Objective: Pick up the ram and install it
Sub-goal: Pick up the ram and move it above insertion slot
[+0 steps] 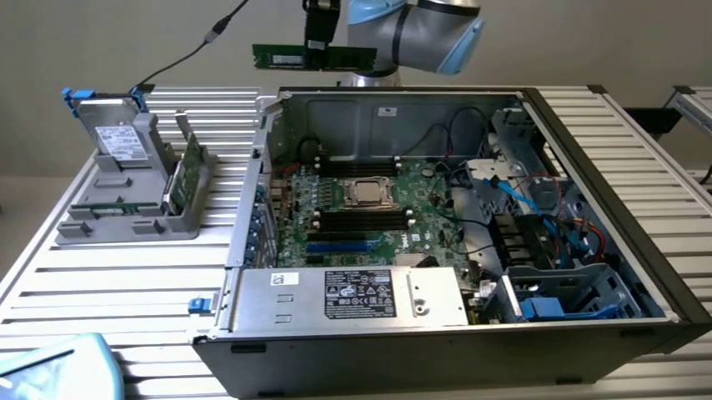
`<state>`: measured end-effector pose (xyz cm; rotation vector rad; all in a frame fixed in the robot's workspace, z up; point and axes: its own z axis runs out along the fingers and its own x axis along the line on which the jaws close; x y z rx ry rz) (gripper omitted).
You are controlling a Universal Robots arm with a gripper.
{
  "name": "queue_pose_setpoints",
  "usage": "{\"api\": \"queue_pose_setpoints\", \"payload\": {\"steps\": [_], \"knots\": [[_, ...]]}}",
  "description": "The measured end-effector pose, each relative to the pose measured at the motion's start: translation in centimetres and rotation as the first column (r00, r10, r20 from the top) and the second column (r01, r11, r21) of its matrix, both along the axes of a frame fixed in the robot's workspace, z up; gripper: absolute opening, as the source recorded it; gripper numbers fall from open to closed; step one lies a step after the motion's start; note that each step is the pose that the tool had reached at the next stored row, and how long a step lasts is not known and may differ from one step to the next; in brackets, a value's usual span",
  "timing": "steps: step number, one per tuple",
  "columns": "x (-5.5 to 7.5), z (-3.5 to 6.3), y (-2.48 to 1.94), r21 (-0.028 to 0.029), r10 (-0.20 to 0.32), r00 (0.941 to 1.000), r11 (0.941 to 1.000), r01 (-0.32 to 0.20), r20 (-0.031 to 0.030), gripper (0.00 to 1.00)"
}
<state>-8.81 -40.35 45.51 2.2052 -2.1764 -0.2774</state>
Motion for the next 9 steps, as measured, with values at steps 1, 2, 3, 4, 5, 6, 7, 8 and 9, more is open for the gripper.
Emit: {"api": "queue_pose_setpoints", "payload": {"steps": [1,2,3,4,5,6,7,8,9], "knots": [[0.00,0.00,0.00,-0.0001,0.000,1.0000,1.0000,0.000,0.0000,0.15],[0.00,0.00,0.00,0.0000,0.000,1.0000,1.0000,0.000,0.0001,0.15],[0.00,0.01,0.00,0.0002,0.000,1.0000,1.0000,0.000,0.0031,0.15],[0.03,0.01,0.01,0.0010,0.000,1.0000,1.0000,0.000,0.0093,0.15],[0.11,0.01,0.01,0.0017,0.000,0.9999,1.0000,0.000,0.0162,0.15],[0.19,0.01,0.00,0.0024,-0.001,0.9997,1.0000,0.001,0.0228,0.15],[0.29,0.01,0.00,0.0039,-0.001,0.9996,1.0000,0.001,0.0295,0.15],[0.39,0.00,0.00,0.0056,-0.001,0.9994,1.0000,0.001,0.0349,0.15],[0.45,0.00,0.00,0.0085,-0.003,0.9992,1.0000,0.002,0.0407,0.15]]}}
